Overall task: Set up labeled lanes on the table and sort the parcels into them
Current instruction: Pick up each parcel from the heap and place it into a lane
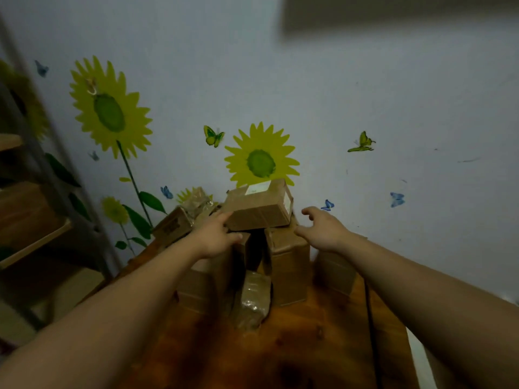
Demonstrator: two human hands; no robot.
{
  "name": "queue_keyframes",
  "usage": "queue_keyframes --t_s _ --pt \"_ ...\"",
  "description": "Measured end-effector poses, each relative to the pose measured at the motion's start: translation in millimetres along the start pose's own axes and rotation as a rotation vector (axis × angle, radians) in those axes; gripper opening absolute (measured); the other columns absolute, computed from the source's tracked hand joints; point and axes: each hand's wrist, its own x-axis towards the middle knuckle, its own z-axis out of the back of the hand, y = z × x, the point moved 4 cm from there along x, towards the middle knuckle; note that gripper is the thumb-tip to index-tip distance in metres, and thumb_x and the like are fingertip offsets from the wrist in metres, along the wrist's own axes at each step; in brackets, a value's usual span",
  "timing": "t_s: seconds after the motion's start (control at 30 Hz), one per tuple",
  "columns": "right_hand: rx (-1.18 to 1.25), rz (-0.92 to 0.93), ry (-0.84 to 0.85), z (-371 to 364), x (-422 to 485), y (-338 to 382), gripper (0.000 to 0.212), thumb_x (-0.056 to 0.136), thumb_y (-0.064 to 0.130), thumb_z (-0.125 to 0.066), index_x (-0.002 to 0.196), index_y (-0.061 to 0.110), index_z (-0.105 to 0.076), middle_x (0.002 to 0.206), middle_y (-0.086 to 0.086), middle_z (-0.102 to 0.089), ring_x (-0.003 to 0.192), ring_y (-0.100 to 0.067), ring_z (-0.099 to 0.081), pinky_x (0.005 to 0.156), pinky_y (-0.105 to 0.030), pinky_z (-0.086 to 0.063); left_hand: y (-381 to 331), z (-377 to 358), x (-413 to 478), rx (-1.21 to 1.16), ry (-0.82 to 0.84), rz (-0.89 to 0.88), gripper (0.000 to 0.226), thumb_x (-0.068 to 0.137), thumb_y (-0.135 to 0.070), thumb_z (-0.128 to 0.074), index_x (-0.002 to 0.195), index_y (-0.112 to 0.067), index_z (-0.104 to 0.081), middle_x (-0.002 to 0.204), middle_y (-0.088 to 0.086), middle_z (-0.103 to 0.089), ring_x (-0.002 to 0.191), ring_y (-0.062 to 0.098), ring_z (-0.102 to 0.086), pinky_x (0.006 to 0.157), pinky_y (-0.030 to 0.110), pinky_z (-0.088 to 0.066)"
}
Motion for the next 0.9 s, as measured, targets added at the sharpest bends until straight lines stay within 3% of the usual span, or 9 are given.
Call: queue_keyframes --t_s 0.1,0.27,0.47,0.63,0.73,0.83,0.9 --pt "0.021 -0.023 -0.017 -3 21 18 0.063 0.09 0.039 -0.06 0.143 0.013 -0.037 0.143 -0.013 -0.045 0.127 -0.028 -0.047 0.099 -0.033 -0.039 14 15 21 -0.043 -0.018 0.037 0.071 0.088 -0.032 -0.063 0.148 -0.014 -0.029 0.148 0.008 -0.038 0.13 0.022 -0.043 0.106 0.029 -0.036" --pt "0.032 -0.059 0.0 -8 55 25 0.069 0.092 0.044 -0.057 0.146 0.009 -0.031 0.146 -0.014 -0.041 0.128 -0.03 -0.045 0.1 -0.035 -0.039 23 20 50 -0.13 0.002 0.058 0.05 0.095 -0.016 -0.053 0.142 -0.008 -0.036 0.14 0.008 -0.047 0.122 0.019 -0.048 0.079 0.009 -0.03" --pt "0.169 -0.14 -0.031 -21 83 23 0.069 0.09 0.049 -0.055 0.142 0.008 -0.036 0.141 -0.015 -0.046 0.123 -0.031 -0.048 0.092 -0.035 -0.04 37 16 87 -0.148 -0.032 0.117 0.054 0.096 -0.028 -0.051 0.145 -0.011 -0.033 0.147 0.01 -0.039 0.132 0.026 -0.041 0.091 0.021 -0.032" --pt "0.215 -0.235 -0.07 -39 99 19 0.076 0.09 0.059 -0.047 0.147 0.012 -0.029 0.147 -0.015 -0.04 0.131 -0.032 -0.042 0.103 -0.038 -0.035 48 9 125 -0.183 -0.006 0.13 0.064 0.094 -0.035 -0.053 0.145 -0.007 -0.029 0.149 0.013 -0.036 0.133 0.029 -0.039 0.105 0.031 -0.033" --pt "0.145 -0.251 -0.06 -45 106 27 0.064 0.099 0.052 -0.032 0.15 0.015 -0.023 0.154 -0.015 -0.028 0.137 -0.034 -0.033 0.107 -0.035 -0.029 56 5 150 -0.307 0.022 0.163 0.074 0.095 -0.035 -0.053 0.15 -0.005 -0.014 0.154 0.014 -0.026 0.139 0.029 -0.031 0.106 0.03 -0.03" --pt "0.2 -0.301 -0.07 -50 109 31 0.055 0.1 0.046 -0.032 0.147 0.017 -0.031 0.151 -0.014 -0.035 0.132 -0.033 -0.039 0.103 -0.035 -0.032 62 -4 159 -0.461 0.085 0.211 0.066 0.096 -0.035 -0.05 0.147 -0.004 -0.022 0.148 0.013 -0.036 0.131 0.029 -0.04 0.088 0.027 -0.038" --pt "0.256 -0.303 -0.154 -47 110 34 0.054 0.094 0.045 -0.045 0.141 0.02 -0.038 0.139 -0.01 -0.05 0.121 -0.029 -0.051 0.098 -0.035 -0.04 66 -3 163 -0.592 0.083 0.204 0.055 0.094 -0.032 -0.053 0.14 -0.005 -0.037 0.135 0.013 -0.05 0.111 0.025 -0.053 0.072 0.025 -0.041"
